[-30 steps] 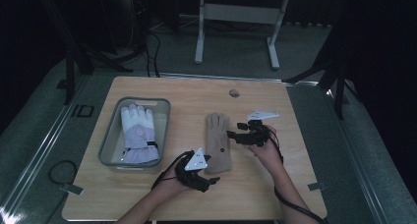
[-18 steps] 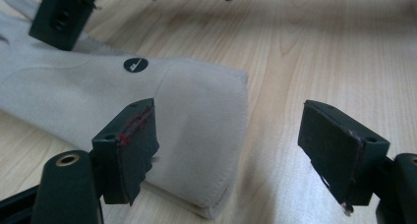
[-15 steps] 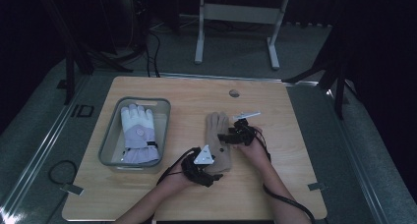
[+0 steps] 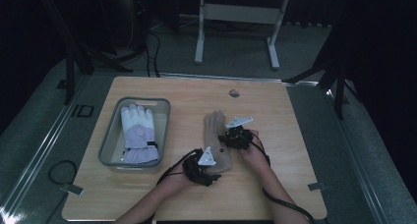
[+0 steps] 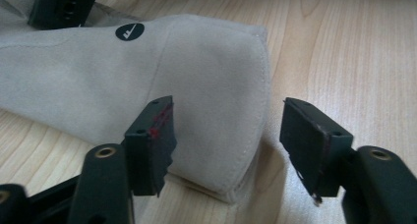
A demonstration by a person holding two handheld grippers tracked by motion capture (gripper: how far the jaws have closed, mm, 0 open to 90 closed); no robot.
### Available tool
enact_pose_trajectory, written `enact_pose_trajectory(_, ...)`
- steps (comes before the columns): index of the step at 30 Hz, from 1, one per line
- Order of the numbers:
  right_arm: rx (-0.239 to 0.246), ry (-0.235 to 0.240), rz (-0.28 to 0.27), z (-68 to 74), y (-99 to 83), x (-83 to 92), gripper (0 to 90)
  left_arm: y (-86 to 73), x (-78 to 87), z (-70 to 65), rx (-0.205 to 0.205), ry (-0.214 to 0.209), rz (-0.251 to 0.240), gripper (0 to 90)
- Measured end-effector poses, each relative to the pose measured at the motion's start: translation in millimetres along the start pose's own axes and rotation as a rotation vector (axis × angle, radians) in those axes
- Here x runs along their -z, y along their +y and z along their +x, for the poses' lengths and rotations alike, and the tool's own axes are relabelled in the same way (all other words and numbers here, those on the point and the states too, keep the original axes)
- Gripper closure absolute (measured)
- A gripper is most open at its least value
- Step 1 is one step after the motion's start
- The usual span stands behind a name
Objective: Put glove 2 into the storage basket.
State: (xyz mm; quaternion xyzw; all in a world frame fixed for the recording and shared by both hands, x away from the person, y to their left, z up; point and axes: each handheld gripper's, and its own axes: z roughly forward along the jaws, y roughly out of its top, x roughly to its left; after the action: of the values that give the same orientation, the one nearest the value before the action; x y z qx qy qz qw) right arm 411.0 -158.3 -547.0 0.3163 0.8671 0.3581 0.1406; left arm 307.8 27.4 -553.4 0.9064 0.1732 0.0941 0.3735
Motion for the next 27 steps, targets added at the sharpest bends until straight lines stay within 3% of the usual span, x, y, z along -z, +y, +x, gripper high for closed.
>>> enact_pose_trajectory(9,-0.037,-0.005,-0.003,0.1,0.5,-0.7,75.3,4.2,-2.4,-4.2,-0.047,0.069,0.046,49.5)
enact_pose_trajectory(11,-0.038,-0.005,-0.002,0.3,1.0,-0.8,75.5,5.0,-2.2,-4.1,-0.048,0.088,0.052,60.5)
enact_pose_trajectory(12,-0.043,-0.006,-0.004,0.1,1.3,-1.0,75.7,6.0,-1.6,-2.1,-0.042,0.109,0.059,60.5)
enact_pose_trajectory(13,-0.051,-0.009,-0.01,0.4,1.9,-1.6,76.1,6.4,-1.1,-1.0,-0.04,0.118,0.06,72.8)
enact_pose_trajectory(14,-0.054,-0.01,-0.011,0.7,2.3,-1.8,76.3,7.0,-0.2,0.4,-0.034,0.118,0.065,77.2)
enact_pose_trajectory(15,-0.056,-0.013,-0.011,1.1,2.9,-1.8,76.4,7.4,0.0,1.3,-0.021,0.11,0.063,78.3)
enact_pose_trajectory(19,-0.074,-0.011,-0.013,2.0,9.4,0.8,77.3,10.7,4.7,0.7,-0.041,0.119,0.088,82.0)
enact_pose_trajectory(24,-0.091,0.003,-0.036,3.6,16.9,7.5,77.4,13.4,13.3,1.8,-0.036,0.116,0.087,82.2)
enact_pose_trajectory(27,-0.084,0.001,-0.048,6.2,22.6,11.5,77.4,18.8,26.9,2.8,-0.047,0.124,0.093,82.2)
